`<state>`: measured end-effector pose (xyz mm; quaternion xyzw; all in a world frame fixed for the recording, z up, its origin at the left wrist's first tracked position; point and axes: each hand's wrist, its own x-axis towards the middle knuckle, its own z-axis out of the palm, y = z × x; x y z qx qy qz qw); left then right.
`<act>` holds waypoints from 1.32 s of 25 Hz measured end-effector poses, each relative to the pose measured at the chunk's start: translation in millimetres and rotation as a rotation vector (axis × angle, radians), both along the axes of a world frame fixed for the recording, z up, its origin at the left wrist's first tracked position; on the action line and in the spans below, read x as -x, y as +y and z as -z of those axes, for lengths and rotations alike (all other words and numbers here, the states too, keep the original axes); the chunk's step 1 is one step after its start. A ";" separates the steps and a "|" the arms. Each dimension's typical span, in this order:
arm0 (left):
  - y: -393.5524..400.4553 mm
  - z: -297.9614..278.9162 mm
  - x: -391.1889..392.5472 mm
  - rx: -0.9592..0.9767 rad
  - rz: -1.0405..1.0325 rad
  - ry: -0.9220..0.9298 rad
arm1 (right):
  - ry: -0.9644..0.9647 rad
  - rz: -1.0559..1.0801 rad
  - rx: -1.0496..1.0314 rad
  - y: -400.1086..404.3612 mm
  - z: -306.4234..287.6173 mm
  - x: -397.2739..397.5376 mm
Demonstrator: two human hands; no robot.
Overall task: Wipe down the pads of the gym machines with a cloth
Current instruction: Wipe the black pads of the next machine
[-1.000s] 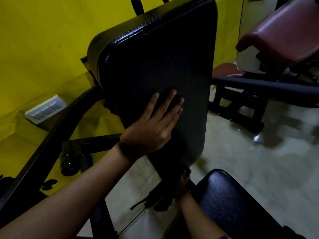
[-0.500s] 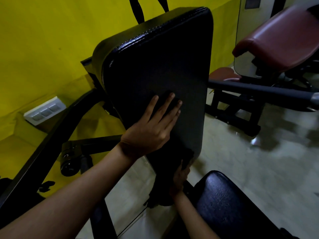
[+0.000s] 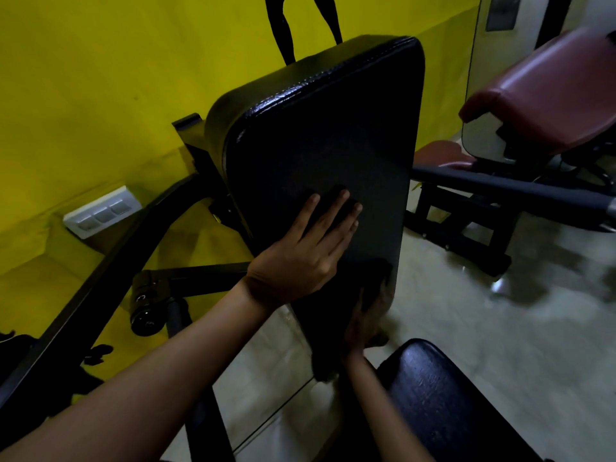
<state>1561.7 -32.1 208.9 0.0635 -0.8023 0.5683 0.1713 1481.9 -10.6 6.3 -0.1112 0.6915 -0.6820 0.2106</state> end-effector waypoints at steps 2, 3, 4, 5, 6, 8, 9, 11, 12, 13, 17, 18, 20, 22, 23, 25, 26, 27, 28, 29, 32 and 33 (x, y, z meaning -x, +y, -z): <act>1.0 -2.1 0.4 -0.002 0.001 -0.007 | -0.102 -0.090 -0.046 12.3 25.4 -17.6; 2.1 -2.3 0.2 -0.007 -0.006 0.004 | -0.119 -0.110 -0.029 14.6 30.7 -26.6; 2.2 -2.5 0.2 -0.001 0.003 0.007 | -0.141 -0.137 -0.005 17.1 35.1 -20.1; 1.4 -2.6 0.1 -0.017 0.024 -0.001 | -0.117 -0.135 -0.047 14.5 41.0 -9.0; 1.1 -2.3 0.5 -0.007 0.026 -0.002 | -0.098 -0.187 -0.091 10.4 44.5 5.7; 2.2 -2.9 1.3 -0.014 0.011 -0.010 | -0.107 -0.107 -0.095 -7.1 33.4 33.4; 1.9 -2.3 1.2 -0.019 0.014 -0.012 | -0.116 0.002 -0.121 -12.7 18.1 41.3; 1.5 -2.3 1.0 -0.022 0.008 -0.001 | -0.042 0.051 -0.120 -12.7 -12.9 41.7; 1.6 -1.7 0.4 -0.024 0.010 0.004 | 0.019 -0.014 -0.083 -5.8 -22.7 34.6; 1.0 -0.5 -0.2 -0.033 0.024 0.002 | 0.099 -0.091 -0.026 3.3 -27.5 20.2; -0.5 -1.1 -0.4 -0.052 0.033 0.002 | 0.236 -0.122 0.109 21.1 -3.0 -35.8; 0.1 -0.9 -0.5 -0.054 0.032 0.003 | 0.157 -0.084 0.131 18.5 0.1 -37.4; 1.3 -3.4 0.0 -0.077 0.043 0.014 | 0.045 -0.020 0.106 7.2 -4.3 -17.7; 1.6 -2.1 1.9 -0.104 0.055 0.011 | 0.031 0.007 0.030 -0.2 -16.5 9.9; 1.6 -2.2 1.9 -0.112 0.054 0.006 | 0.045 0.016 -0.010 -3.2 -24.9 17.7; 2.2 -3.4 0.5 -0.126 0.042 -0.007 | 0.125 -0.013 -0.005 0.1 -44.7 17.6; 2.7 -3.7 -0.4 -0.145 0.039 -0.014 | 0.179 -0.048 0.060 3.9 -49.9 10.4; 3.4 -5.0 -1.0 -0.174 0.046 -0.025 | 0.224 -0.063 0.133 8.6 -52.2 1.5; 4.8 -6.7 -1.4 -0.204 0.058 -0.038 | 0.261 -0.056 0.186 13.3 -52.2 -5.8; 7.1 -9.0 -1.8 -0.230 0.074 -0.045 | 0.288 -0.039 0.209 16.5 -51.1 -8.1; 19.7 -24.4 -3.0 -0.353 0.162 0.051 | 0.099 -0.045 0.104 6.5 -49.8 13.9; 24.7 -33.9 -3.6 -0.390 0.187 0.112 | 0.010 -0.032 0.039 1.6 -53.0 23.1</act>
